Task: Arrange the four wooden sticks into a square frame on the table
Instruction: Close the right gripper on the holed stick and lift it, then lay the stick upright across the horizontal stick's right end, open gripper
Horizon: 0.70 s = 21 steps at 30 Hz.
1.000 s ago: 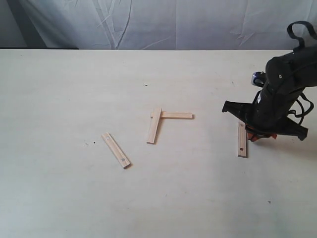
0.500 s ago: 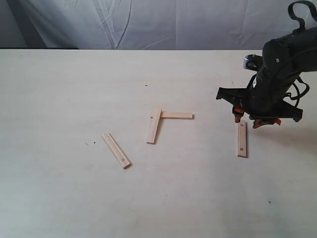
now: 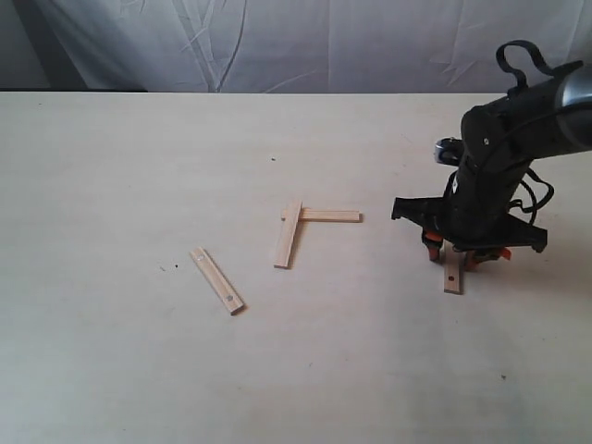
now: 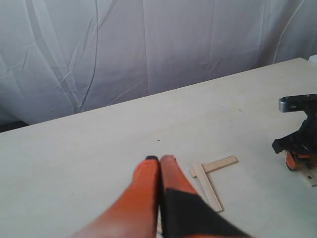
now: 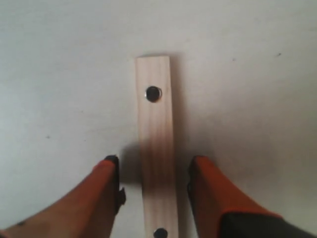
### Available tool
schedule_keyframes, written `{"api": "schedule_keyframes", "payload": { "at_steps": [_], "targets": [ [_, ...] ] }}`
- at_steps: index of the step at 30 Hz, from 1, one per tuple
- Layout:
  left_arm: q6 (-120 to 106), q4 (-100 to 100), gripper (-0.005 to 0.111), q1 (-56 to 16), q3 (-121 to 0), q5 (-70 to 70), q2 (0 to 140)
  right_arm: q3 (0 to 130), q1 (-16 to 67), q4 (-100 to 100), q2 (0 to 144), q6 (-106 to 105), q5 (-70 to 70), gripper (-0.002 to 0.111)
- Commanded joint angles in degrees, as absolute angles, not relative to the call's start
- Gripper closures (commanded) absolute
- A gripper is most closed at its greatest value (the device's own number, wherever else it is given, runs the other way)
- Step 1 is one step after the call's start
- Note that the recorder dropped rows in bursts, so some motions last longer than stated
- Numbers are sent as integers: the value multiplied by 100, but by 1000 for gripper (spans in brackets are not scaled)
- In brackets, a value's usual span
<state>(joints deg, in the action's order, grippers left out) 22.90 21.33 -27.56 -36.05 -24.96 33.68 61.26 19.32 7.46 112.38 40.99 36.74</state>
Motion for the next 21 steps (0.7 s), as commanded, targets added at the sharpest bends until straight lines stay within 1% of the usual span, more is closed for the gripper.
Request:
{"api": "schedule_keyframes", "payload": {
  "at_steps": [1, 4, 5, 11, 14, 16, 21],
  "targets": [
    [2319, 2147, 107, -2751, -3588, -2427, 3341, 6136, 1942, 597, 11393, 4047, 3810, 82],
    [2319, 2147, 107, -2751, -3588, -2427, 3341, 6136, 1942, 597, 11420, 4032, 3896, 104],
    [2319, 2163, 107, -2751, -3588, -2428, 3341, 6136, 1942, 597, 11390, 4023, 3908, 109],
    [2319, 2163, 107, -2751, -3588, -2428, 3341, 6458, 1942, 550, 10903, 3942, 3908, 108],
    [2319, 2163, 107, -2751, -3588, -2428, 3341, 6747, 1955, 132, 10712, 3517, 3929, 108],
    [2319, 2163, 107, -2751, -3588, -2428, 3341, 6954, 2077, -194, 10701, 3186, 3929, 109],
    [2319, 2163, 107, -2751, -3588, -2428, 3341, 7389, 2688, -209, 10988, 3187, 3893, 109]
  ]
}}
